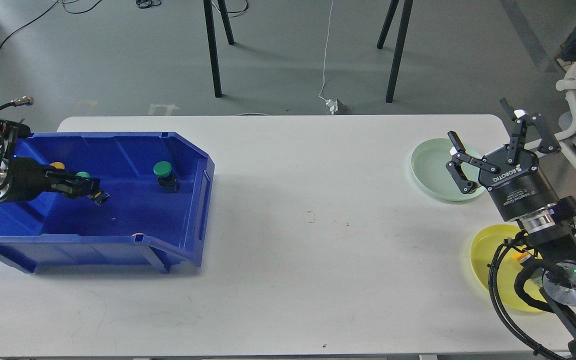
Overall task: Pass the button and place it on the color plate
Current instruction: 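Lift the green button and extend the left arm toward the right gripper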
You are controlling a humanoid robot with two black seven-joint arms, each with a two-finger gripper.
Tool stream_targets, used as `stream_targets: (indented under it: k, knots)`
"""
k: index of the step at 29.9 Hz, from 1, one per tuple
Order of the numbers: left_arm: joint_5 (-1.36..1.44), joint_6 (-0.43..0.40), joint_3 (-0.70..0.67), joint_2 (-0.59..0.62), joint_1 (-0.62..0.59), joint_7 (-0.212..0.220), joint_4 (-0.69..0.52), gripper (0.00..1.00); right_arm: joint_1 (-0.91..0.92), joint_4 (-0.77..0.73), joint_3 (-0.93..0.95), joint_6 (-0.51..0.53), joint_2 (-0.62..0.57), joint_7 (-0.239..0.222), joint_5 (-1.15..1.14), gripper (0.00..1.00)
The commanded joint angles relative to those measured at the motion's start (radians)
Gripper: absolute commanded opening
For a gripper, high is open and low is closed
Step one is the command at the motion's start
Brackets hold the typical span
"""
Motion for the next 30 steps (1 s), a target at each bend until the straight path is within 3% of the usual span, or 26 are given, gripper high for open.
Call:
stream_targets:
  k: [1,6,10,16,19,30]
  knots:
    - [-0.154,-0.009,-0.012,0.084,-0.087,0.000,-0.207,0.13,0.002,-0.001,0.002,0.000,-0.004,-0.001,-0.002,0.93]
    - [-0.410,-0.009,-0.074,0.040,-0.162,0.000,-0.247,0.13,0.008,0.000,0.011,0.003,-0.014,-0.003,-0.002,0.93]
    - [-0.663,-0.009,-0.112,-0.179,-0.155,0.000,-0.223,0.13,0.022,0.000,-0.015,0.005,-0.024,-0.014,-0.015,0.94]
    - [-0.742,0.036,-0.097,-0.525,-0.083,0.000,0.003,0.13,0.091,0.005,-0.142,0.005,-0.069,-0.018,-0.017,0.94]
    - [-0.745,0.054,-0.098,-0.636,-0.053,0.000,0.092,0.13,0.117,0.008,-0.190,0.005,-0.082,-0.023,-0.017,0.94]
    - [-0.745,0.059,-0.103,-0.655,-0.049,0.000,0.097,0.14,0.324,-0.018,-0.444,0.003,-0.033,-0.038,-0.002,0.94]
